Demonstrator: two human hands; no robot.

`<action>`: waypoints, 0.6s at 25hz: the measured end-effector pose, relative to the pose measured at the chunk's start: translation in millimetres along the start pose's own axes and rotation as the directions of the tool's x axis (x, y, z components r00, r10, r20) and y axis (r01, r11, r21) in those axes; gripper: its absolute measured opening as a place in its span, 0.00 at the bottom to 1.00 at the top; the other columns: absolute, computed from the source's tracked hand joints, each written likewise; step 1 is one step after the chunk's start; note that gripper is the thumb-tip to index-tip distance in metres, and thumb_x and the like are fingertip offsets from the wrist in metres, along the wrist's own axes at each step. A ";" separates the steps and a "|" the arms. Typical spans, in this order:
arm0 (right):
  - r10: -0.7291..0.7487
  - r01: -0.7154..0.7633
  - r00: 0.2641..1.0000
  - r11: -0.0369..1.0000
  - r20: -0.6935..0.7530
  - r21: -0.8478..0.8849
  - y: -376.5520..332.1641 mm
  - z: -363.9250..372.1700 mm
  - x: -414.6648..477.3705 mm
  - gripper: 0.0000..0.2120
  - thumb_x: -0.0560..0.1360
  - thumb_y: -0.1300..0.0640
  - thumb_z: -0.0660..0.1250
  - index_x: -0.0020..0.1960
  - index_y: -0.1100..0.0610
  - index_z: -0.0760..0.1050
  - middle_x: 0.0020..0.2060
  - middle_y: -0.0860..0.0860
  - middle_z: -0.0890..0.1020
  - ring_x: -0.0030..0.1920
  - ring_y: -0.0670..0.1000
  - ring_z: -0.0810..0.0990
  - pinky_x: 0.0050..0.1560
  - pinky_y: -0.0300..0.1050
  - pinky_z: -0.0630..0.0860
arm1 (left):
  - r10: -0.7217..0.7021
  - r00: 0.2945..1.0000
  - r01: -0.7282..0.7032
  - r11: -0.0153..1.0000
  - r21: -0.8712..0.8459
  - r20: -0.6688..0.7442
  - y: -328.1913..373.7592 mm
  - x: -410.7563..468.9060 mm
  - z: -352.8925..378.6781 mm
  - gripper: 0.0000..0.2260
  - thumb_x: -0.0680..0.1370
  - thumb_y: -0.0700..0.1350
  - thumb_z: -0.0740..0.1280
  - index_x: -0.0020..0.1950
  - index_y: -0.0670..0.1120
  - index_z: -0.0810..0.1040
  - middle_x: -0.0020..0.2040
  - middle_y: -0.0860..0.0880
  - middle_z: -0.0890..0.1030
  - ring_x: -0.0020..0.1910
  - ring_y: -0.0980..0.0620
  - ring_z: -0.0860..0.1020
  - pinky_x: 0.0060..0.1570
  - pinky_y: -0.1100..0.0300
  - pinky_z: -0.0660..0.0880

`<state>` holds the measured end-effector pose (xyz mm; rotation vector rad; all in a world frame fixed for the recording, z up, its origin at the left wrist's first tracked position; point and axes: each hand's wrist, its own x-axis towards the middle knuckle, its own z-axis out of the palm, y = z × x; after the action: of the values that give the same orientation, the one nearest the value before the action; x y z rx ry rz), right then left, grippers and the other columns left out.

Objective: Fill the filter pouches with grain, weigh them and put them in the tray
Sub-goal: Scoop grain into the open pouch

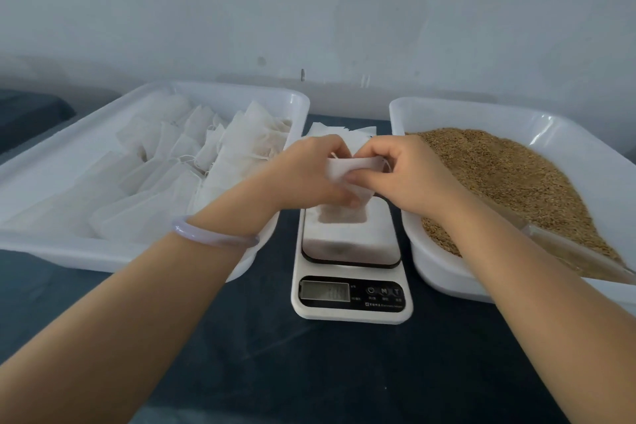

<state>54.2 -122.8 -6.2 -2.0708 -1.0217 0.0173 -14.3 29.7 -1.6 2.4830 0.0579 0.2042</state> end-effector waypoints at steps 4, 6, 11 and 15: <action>-0.034 0.036 0.999 0.991 -0.020 0.129 -2.6 1.4 1.0 0.09 0.65 0.49 0.76 0.39 0.44 0.76 0.33 0.38 0.79 0.30 0.38 0.73 0.32 0.30 0.67 | 0.001 1.000 0.002 0.994 -0.107 0.029 -2.4 -1.6 -5.3 0.13 0.66 0.45 0.77 0.29 0.49 0.73 0.22 0.57 0.68 0.22 0.61 0.66 0.23 0.72 0.61; -0.033 0.038 0.999 0.989 -0.034 0.145 -2.0 2.7 2.4 0.14 0.63 0.45 0.76 0.43 0.45 0.74 0.36 0.41 0.80 0.32 0.39 0.74 0.35 0.35 0.70 | 0.001 1.000 -0.004 0.987 -0.161 -0.016 -5.2 -3.9 -10.5 0.14 0.66 0.44 0.76 0.28 0.47 0.72 0.22 0.58 0.68 0.23 0.60 0.66 0.25 0.70 0.62; -0.046 0.049 0.999 0.980 -0.020 0.192 -3.9 4.5 2.3 0.20 0.61 0.37 0.71 0.50 0.43 0.73 0.39 0.43 0.82 0.38 0.43 0.80 0.41 0.38 0.76 | -0.123 0.982 0.039 0.872 -0.488 -0.141 -21.2 -13.5 -45.1 0.04 0.71 0.37 0.73 0.39 0.40 0.78 0.32 0.50 0.76 0.31 0.55 0.75 0.33 0.63 0.73; -0.039 0.040 0.999 0.995 -0.010 0.092 -1.5 6.2 3.4 0.12 0.66 0.42 0.71 0.46 0.44 0.77 0.39 0.42 0.82 0.37 0.42 0.80 0.41 0.35 0.75 | -0.313 0.927 0.105 0.747 -0.657 -0.207 -51.1 -13.8 -74.6 0.07 0.73 0.34 0.69 0.50 0.33 0.79 0.42 0.41 0.82 0.42 0.46 0.82 0.42 0.56 0.80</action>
<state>53.4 -115.9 -8.3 -1.9651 -1.0373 0.0354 -39.5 113.8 24.1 1.7223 0.3460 0.4332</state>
